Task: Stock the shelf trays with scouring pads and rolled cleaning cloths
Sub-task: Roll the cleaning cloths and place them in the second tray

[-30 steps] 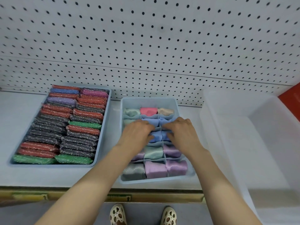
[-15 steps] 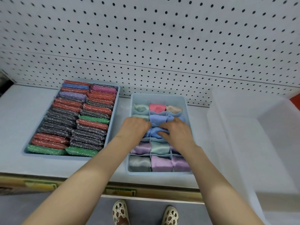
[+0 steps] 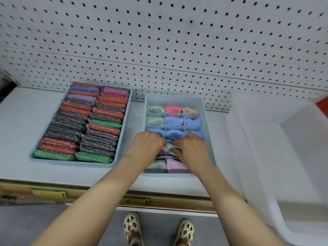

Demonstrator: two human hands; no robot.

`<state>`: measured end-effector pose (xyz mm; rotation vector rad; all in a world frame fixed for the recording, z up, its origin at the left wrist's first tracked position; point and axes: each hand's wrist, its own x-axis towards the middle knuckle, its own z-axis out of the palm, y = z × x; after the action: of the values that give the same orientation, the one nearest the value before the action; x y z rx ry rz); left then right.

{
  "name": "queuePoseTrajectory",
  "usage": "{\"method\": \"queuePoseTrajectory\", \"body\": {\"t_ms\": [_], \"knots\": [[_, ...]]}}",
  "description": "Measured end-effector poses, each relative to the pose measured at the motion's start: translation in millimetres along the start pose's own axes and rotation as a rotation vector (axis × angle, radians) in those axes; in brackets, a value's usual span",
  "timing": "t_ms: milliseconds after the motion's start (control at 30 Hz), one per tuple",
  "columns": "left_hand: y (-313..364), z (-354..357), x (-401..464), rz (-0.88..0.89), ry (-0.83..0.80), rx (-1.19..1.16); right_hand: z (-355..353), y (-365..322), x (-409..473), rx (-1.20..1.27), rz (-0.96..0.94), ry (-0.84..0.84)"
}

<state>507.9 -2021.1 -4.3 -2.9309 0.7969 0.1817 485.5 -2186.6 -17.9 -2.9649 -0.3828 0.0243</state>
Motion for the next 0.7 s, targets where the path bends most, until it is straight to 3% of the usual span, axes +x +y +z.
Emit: {"method": "queuePoseTrajectory", "body": {"t_ms": [133, 233, 333, 467, 600, 700], "knots": [[-3.6, 2.9, 2.9, 0.001, 0.014, -0.044, -7.8, 6.8, -0.7, 0.179, -0.027, -0.109], [-4.9, 10.3, -2.8, 0.021, 0.094, -0.129, -18.8, 28.3, -10.7, 0.359, 0.117, 0.036], [2.6, 12.6, -5.1, 0.055, 0.236, -0.219, -30.2, 46.8, -19.6, 0.115, 0.170, 0.016], [22.0, 3.8, 11.7, 0.073, 0.110, -0.258, -28.7, 38.2, -12.9, -0.107, 0.056, -0.145], [32.2, 2.3, 24.0, 0.032, 0.030, -0.183, -23.7, 36.2, -8.6, -0.143, 0.055, -0.119], [30.3, 2.4, 15.6, 0.037, 0.066, -0.301, -28.6, 34.6, -11.2, -0.118, 0.005, -0.127]]}}
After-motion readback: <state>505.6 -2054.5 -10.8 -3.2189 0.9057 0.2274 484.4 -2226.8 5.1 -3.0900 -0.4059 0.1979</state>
